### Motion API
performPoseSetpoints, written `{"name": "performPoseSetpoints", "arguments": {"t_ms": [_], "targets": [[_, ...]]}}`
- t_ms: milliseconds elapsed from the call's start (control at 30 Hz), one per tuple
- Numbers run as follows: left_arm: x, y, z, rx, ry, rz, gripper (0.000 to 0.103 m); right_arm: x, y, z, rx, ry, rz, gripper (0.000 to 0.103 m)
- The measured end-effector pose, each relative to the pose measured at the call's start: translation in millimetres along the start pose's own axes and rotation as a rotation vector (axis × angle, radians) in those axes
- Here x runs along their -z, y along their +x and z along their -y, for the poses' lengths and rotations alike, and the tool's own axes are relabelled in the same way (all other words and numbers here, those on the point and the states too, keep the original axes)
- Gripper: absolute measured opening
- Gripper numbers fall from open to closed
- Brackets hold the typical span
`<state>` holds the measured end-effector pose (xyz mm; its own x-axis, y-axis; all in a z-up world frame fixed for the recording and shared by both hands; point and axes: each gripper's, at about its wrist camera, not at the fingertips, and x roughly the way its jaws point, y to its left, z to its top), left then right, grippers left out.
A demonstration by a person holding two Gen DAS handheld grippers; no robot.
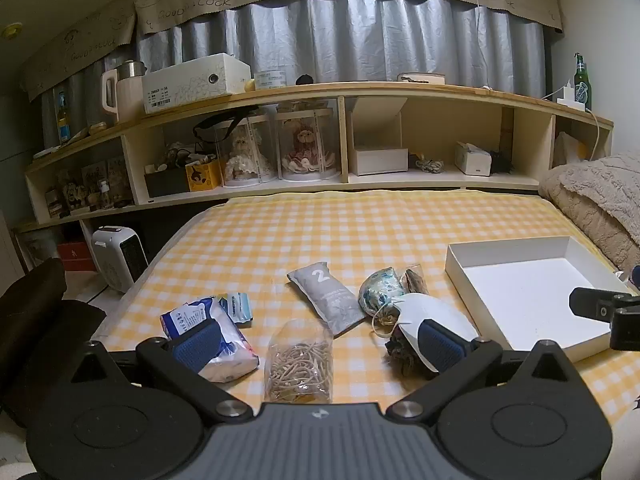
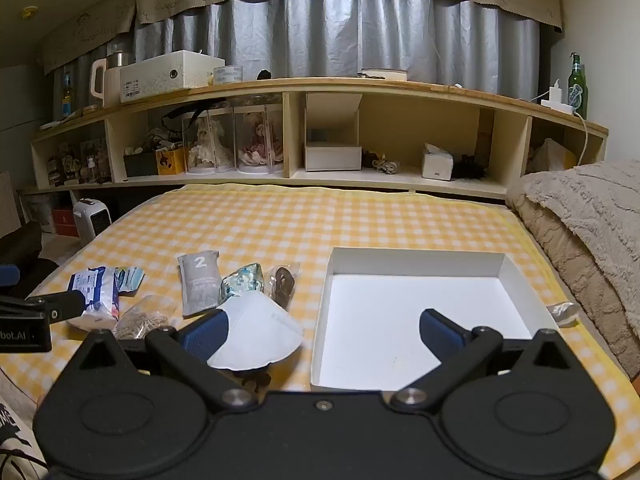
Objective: Organize soft objects
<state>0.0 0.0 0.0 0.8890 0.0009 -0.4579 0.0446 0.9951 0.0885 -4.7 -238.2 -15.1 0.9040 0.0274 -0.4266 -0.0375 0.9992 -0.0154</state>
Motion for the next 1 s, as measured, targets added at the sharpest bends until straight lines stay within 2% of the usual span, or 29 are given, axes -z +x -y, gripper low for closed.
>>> {"name": "performPoseSetpoints", "arguments": {"t_ms": [1000], "targets": [[-0.1,0.0,0.0,0.003,-0.004,-0.004,0.103,1.9,1.9,-0.4,0.0,-0.001,-0.01,0.103]]}}
